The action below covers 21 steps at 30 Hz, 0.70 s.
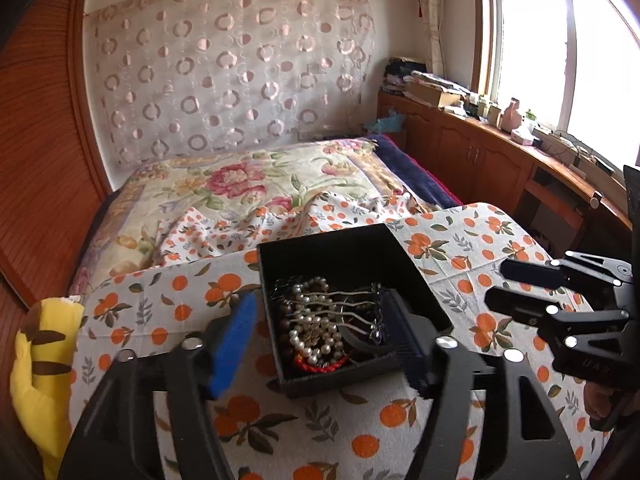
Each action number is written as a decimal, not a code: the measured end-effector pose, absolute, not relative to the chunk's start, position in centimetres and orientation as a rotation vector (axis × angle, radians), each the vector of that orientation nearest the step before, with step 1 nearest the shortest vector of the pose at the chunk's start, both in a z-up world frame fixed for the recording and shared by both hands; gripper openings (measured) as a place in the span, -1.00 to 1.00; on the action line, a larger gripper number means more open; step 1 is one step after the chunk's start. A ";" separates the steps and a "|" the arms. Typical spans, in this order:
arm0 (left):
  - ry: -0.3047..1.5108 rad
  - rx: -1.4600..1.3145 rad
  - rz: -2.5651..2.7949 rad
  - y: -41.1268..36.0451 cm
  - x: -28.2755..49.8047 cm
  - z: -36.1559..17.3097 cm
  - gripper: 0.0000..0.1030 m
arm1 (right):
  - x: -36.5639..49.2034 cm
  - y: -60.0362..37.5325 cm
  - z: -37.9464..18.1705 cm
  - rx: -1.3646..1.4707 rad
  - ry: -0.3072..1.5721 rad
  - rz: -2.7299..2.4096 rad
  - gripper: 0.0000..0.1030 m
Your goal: Organize jewelry
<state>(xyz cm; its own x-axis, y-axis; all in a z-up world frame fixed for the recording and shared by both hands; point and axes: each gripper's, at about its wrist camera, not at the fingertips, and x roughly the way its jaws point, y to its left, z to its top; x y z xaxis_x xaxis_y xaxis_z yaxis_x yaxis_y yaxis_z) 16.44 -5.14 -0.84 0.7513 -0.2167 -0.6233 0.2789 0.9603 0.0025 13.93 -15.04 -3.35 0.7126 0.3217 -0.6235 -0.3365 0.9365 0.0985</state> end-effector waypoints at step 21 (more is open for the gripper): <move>0.538 0.063 -0.129 -1.8 6.7 2.0 0.85 | 5.6 -14.7 0.0 -0.006 0.486 0.237 0.88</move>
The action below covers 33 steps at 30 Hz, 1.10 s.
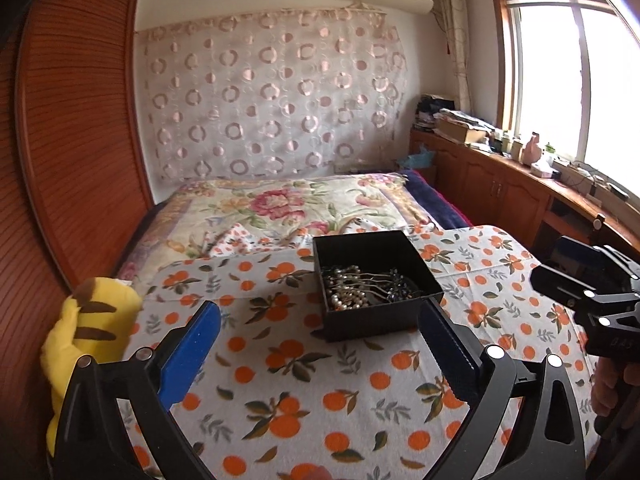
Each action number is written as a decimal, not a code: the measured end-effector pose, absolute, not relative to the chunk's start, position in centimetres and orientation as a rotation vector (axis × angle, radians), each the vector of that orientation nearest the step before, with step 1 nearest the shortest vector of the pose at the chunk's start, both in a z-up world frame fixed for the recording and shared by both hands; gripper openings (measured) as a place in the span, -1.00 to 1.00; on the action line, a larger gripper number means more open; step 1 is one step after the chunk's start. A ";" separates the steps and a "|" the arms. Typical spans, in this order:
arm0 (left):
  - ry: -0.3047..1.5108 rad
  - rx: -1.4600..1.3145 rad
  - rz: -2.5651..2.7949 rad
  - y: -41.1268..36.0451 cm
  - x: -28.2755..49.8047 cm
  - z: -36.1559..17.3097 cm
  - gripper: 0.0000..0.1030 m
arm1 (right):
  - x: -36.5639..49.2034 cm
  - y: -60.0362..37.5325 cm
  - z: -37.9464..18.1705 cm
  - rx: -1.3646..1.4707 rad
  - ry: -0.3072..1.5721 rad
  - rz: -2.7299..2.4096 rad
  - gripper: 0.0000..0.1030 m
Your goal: Organize jewelry
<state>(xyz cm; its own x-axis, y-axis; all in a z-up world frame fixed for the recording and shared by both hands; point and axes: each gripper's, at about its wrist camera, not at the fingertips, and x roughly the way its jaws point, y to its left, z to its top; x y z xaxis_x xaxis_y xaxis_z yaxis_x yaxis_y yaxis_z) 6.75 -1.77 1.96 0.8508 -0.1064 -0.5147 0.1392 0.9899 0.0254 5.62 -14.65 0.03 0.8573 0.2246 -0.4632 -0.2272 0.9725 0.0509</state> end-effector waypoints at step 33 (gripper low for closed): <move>0.565 0.043 -0.081 -0.8 4.9 0.5 0.85 | 3.0 -15.8 -0.7 0.031 0.469 0.161 0.95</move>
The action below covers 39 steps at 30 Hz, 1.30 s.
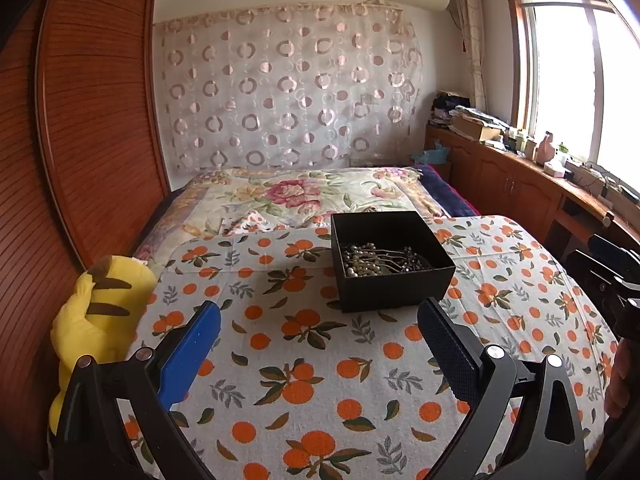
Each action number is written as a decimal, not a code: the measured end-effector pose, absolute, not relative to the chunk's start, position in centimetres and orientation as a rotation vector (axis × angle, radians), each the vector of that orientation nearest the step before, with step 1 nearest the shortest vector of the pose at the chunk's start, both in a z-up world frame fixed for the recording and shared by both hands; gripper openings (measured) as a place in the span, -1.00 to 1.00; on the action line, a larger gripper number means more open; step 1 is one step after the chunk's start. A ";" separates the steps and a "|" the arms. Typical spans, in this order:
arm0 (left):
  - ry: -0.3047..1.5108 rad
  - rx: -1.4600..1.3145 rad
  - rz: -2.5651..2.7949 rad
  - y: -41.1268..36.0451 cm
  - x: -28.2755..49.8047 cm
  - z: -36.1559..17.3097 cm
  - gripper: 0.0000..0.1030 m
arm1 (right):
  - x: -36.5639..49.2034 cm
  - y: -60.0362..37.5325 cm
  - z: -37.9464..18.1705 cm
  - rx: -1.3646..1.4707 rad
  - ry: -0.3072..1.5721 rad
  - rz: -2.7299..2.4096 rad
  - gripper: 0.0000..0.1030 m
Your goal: Organize jewelry
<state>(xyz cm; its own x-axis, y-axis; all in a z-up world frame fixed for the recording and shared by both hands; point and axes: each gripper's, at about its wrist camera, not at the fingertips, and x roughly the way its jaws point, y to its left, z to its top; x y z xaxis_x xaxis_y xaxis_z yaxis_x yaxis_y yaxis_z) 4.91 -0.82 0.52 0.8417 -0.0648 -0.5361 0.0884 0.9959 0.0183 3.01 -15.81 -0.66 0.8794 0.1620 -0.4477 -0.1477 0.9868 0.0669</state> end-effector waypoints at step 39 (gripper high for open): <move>0.532 0.038 -0.092 -1.3 3.8 1.9 0.85 | 2.7 -16.3 -0.1 0.035 0.456 0.154 0.95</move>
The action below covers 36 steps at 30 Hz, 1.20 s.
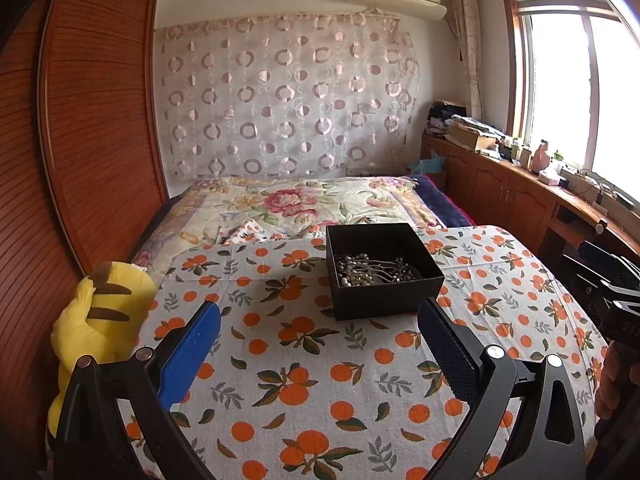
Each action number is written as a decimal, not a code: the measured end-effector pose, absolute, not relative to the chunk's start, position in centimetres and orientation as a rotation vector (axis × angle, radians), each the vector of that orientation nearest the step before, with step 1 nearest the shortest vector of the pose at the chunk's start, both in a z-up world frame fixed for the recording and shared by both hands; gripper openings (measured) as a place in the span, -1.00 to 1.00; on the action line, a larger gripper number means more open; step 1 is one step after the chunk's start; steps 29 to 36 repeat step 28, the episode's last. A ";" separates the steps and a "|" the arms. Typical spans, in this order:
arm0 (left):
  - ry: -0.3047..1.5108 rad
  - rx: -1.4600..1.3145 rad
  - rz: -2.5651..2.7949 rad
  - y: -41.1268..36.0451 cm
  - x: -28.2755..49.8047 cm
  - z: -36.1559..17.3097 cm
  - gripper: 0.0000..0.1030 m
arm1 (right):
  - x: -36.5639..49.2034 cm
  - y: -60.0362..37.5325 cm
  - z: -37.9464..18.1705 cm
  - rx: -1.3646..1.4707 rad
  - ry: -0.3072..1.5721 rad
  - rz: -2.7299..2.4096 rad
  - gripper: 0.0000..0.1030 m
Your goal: Organize jewelry
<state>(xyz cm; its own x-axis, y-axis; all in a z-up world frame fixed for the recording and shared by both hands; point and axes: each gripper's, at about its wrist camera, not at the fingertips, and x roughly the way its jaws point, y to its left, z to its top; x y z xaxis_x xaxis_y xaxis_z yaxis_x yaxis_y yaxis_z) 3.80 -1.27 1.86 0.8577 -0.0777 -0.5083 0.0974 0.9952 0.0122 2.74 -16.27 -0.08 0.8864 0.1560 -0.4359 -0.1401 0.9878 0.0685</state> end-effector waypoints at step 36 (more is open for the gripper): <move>0.531 0.037 -0.092 -1.2 3.8 1.8 0.85 | 2.6 -16.0 0.2 0.039 0.450 0.157 0.95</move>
